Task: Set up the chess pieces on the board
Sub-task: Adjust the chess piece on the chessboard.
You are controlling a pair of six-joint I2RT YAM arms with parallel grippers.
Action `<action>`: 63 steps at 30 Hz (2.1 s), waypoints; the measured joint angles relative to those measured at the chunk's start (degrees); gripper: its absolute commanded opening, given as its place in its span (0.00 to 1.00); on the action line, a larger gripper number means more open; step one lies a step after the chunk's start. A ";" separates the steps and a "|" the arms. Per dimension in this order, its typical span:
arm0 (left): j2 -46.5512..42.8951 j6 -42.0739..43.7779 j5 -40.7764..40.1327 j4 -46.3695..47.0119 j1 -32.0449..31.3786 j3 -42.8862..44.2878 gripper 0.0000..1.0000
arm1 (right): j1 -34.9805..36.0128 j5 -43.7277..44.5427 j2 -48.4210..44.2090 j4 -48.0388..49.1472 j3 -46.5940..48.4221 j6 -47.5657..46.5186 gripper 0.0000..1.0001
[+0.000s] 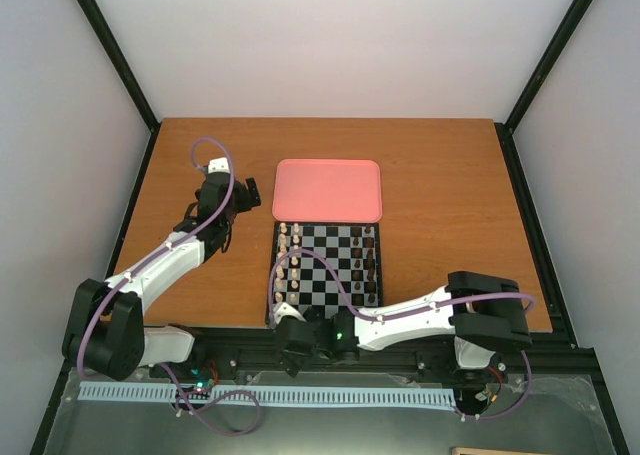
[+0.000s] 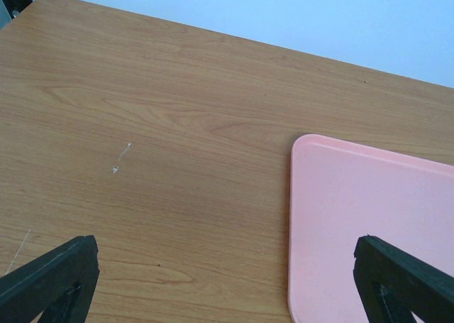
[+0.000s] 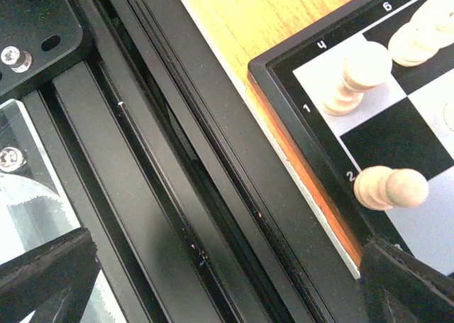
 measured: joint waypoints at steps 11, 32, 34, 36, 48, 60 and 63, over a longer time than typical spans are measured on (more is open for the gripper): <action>0.00 0.00 -0.02 0.00 0.00 0.00 1.00 | -0.37 -0.33 1.18 0.48 1.64 -1.40 1.00; 0.09 0.00 -0.20 0.02 0.00 0.00 1.00 | -2.45 -0.57 3.13 1.31 1.66 -2.71 1.00; 0.17 0.00 -0.22 0.04 0.00 0.00 1.00 | -2.64 -0.70 3.17 1.42 1.68 -2.78 1.00; 0.35 0.00 -0.22 0.04 -0.02 0.00 1.00 | -2.80 -0.76 3.30 1.42 1.97 -2.91 1.00; 1.07 0.00 -0.24 0.20 -0.02 0.00 1.00 | -3.69 -0.59 3.72 1.53 2.75 -3.37 1.00; 1.14 0.00 -0.26 0.44 -0.07 0.00 1.00 | -3.69 1.44 1.95 -0.24 2.56 -3.06 1.00; 1.16 0.02 -0.39 0.44 -0.07 0.00 1.00 | -3.61 0.87 1.53 -0.20 2.56 -3.06 1.00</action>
